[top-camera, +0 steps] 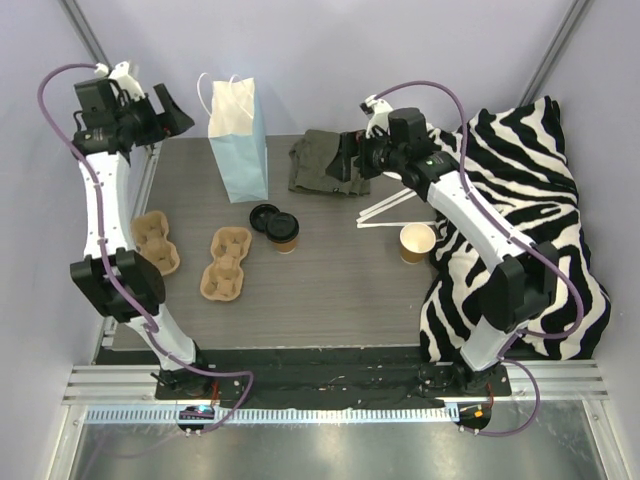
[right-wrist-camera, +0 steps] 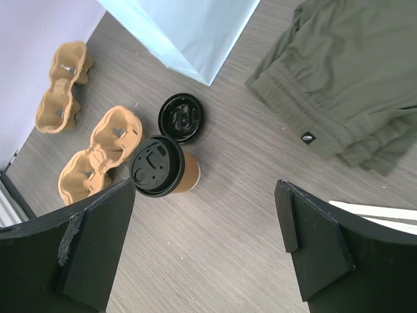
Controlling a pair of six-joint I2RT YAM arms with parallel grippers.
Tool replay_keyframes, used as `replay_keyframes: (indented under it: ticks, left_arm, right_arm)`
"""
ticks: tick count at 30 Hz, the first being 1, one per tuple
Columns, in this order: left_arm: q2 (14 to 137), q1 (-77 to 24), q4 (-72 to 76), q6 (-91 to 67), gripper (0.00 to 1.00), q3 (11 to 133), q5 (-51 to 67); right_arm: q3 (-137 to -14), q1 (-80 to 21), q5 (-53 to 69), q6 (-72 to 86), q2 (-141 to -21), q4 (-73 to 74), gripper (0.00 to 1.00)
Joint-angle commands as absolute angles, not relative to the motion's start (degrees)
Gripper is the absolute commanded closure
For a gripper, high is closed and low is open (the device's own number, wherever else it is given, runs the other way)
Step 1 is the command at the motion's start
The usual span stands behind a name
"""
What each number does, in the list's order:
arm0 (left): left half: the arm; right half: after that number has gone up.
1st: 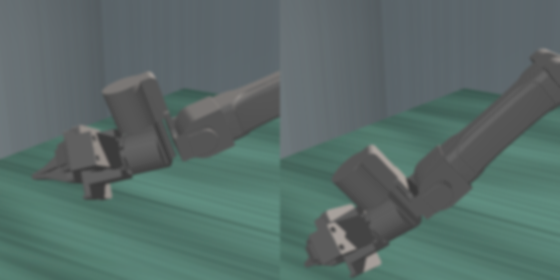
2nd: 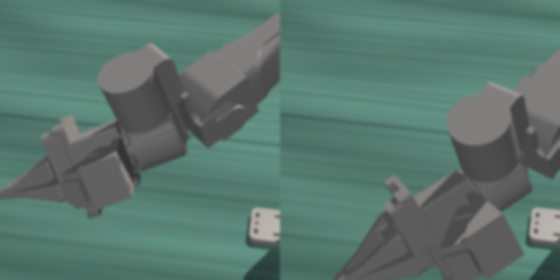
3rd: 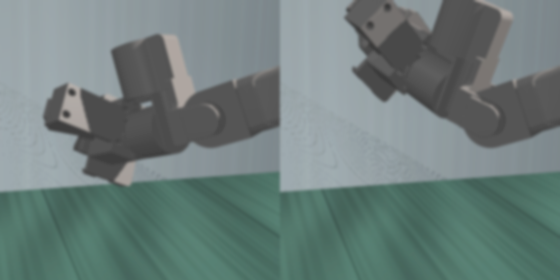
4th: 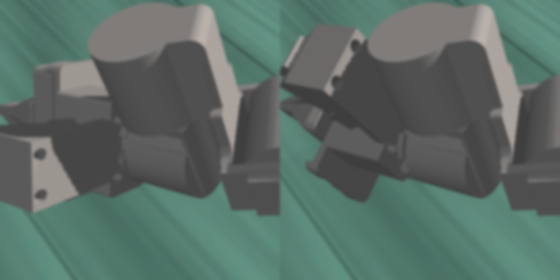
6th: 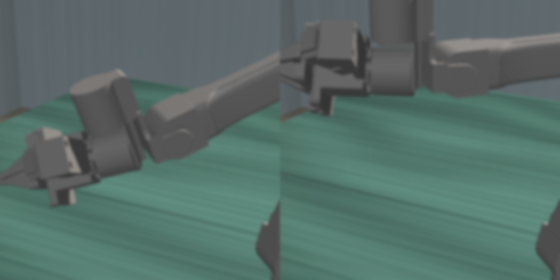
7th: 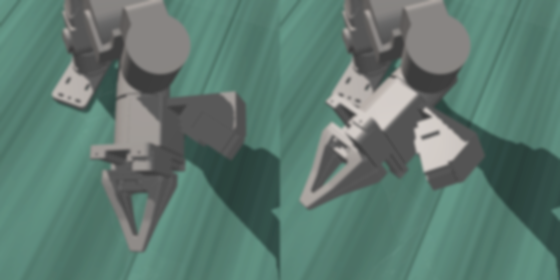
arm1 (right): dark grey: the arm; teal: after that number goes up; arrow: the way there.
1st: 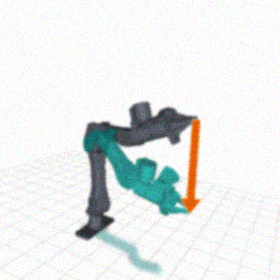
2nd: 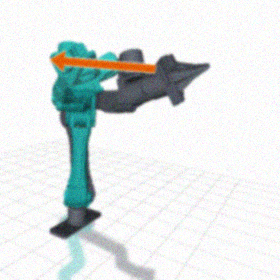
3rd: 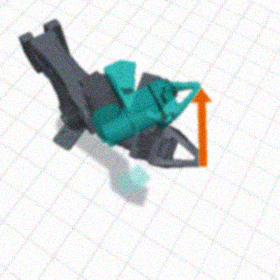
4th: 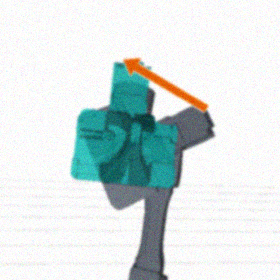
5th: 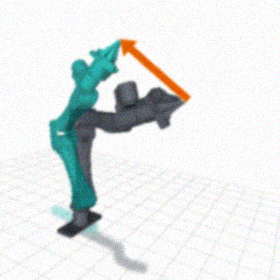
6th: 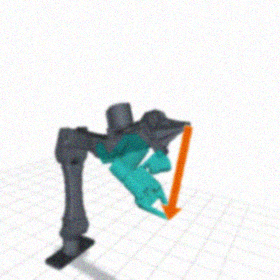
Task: Pack the takeout coffee
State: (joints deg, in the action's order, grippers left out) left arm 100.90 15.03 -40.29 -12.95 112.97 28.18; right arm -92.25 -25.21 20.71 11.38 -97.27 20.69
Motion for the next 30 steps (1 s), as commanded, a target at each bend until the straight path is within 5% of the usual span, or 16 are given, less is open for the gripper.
replay_keyframes:
  ticks: [1,19,30]
  left_arm:
    - [105.21,11.52,-32.19,-16.69,0.09,112.51,29.1]
    - [120.4,5.98,-32.08,-13.45,0.37,125.06,16.44]
    - [118.05,5.63,-27.87,-16.52,1.0,126.74,21.08]
  right_arm:
    - [-92.64,-24.0,20.48,10.55,-92.38,19.25,0.02]
    - [-94.48,-14.68,20.21,9.14,-88.42,22.49,0.01]
    - [-96.32,-8.62,21.62,4.14,-86.75,31.01,0.02]
